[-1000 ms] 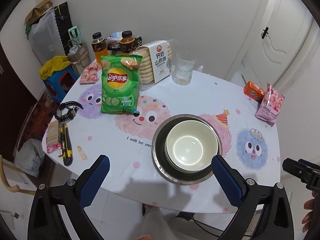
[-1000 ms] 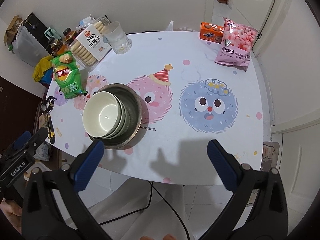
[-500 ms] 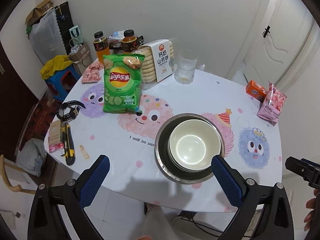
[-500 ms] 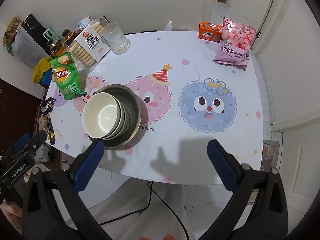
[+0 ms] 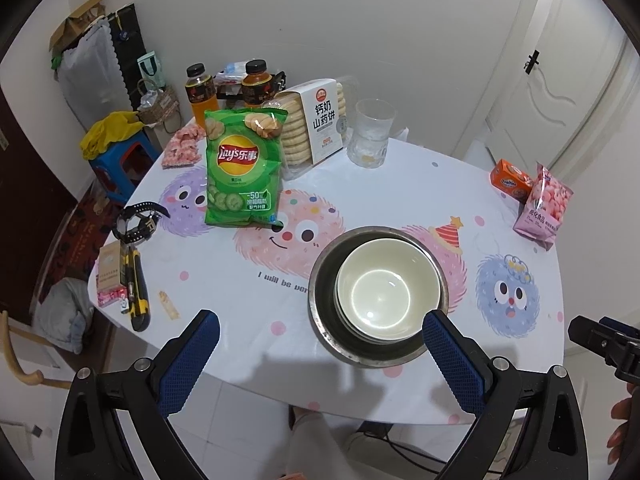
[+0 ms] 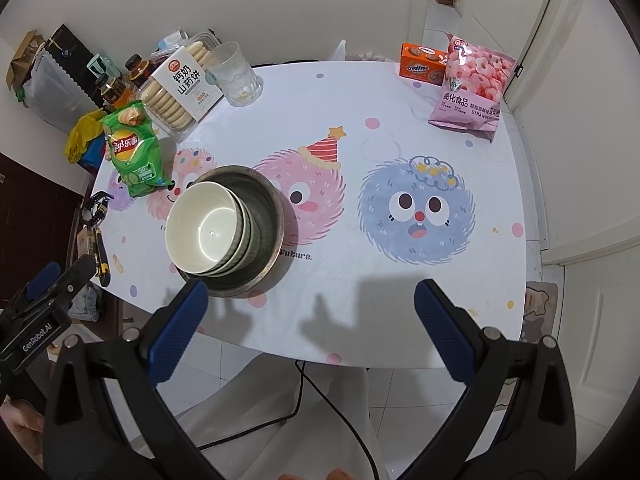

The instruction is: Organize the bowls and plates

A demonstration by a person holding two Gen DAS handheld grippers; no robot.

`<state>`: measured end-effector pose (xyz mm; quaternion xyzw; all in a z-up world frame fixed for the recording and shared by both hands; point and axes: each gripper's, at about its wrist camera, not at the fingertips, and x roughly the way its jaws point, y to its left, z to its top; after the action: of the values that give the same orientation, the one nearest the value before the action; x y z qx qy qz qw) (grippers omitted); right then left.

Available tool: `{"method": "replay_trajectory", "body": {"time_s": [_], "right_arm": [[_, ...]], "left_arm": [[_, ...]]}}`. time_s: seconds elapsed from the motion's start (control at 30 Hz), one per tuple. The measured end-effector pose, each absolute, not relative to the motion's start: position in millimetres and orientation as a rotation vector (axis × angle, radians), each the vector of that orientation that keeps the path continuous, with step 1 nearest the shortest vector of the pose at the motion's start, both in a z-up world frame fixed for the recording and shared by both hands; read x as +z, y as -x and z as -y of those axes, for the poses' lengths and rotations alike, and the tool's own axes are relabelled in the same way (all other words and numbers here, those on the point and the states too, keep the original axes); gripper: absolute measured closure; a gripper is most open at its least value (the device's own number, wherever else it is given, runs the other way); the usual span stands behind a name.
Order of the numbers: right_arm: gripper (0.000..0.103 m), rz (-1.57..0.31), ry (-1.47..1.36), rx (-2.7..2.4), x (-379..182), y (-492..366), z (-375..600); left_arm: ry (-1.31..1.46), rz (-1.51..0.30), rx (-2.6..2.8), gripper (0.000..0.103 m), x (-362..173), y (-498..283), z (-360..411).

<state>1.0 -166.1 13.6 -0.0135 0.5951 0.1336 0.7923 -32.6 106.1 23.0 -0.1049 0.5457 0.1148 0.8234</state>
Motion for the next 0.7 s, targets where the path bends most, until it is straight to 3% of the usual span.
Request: {"method": "replay_trajectory", "body": {"time_s": [0.7], "right_arm": [[0.000,-1.280,0.030,0.292,13.5,-0.9,165.0]], "left_arm": [[0.224,-1.163,0.248,0.000,22.0,31.7,-105.9]]}}
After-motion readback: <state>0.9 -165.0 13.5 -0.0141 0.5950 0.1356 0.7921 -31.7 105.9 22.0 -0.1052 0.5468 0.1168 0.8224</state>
